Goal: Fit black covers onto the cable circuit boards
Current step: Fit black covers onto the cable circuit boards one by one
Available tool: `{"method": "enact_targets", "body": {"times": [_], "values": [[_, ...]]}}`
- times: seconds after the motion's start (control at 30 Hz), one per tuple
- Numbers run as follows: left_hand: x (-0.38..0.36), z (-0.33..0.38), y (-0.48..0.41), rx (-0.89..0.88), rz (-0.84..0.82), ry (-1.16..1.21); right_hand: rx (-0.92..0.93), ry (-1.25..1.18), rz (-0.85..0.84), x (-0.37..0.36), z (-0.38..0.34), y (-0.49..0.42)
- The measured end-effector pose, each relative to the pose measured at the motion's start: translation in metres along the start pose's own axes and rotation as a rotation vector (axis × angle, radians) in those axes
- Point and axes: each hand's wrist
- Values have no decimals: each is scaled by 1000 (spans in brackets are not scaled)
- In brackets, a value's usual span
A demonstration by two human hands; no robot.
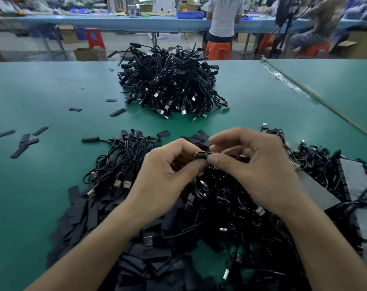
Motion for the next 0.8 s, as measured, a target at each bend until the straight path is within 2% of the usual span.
{"method": "enact_targets", "body": {"times": [0.1, 0.3, 0.53, 0.8], "values": [[2, -1, 0, 36, 21, 44, -18, 126, -49, -3, 6, 2], [6, 6, -1, 20, -3, 99, 10, -38, -173, 0, 4, -1], [5, 7, -1, 42, -39, 156, -8, -137, -171, -2, 7, -1], [-4, -8, 2, 163, -64, 531, -71, -279, -185, -7, 14, -1]]}}
Point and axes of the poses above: each hand's wrist, its own y-axis away from the middle knuckle, its own x-axis out of the back of the hand, z = x × y, and after that the axes turned 2 degrees about x, right-handed
